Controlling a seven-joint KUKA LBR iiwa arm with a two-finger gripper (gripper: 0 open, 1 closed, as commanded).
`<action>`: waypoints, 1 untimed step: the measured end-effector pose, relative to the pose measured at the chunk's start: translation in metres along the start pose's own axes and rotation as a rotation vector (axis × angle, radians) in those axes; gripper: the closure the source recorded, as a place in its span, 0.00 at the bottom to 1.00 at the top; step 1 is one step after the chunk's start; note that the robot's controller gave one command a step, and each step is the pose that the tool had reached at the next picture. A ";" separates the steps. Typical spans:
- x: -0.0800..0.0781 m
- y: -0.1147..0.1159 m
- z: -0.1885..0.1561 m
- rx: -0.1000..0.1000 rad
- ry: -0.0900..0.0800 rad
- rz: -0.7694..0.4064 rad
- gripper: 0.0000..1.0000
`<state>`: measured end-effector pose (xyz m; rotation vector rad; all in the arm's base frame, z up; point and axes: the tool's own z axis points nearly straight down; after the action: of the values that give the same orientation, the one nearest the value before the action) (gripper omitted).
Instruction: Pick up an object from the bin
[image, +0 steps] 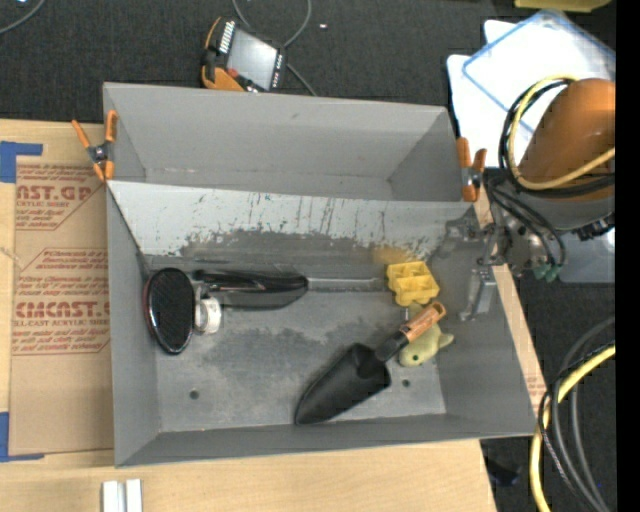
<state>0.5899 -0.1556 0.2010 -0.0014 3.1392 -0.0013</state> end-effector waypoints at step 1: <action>0.000 0.000 0.000 0.000 0.000 0.000 0.00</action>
Offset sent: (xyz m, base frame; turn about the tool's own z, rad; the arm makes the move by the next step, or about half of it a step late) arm -0.0163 0.0635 -0.0246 -0.4093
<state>0.5899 -0.1555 0.2010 -0.0016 3.1393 -0.0013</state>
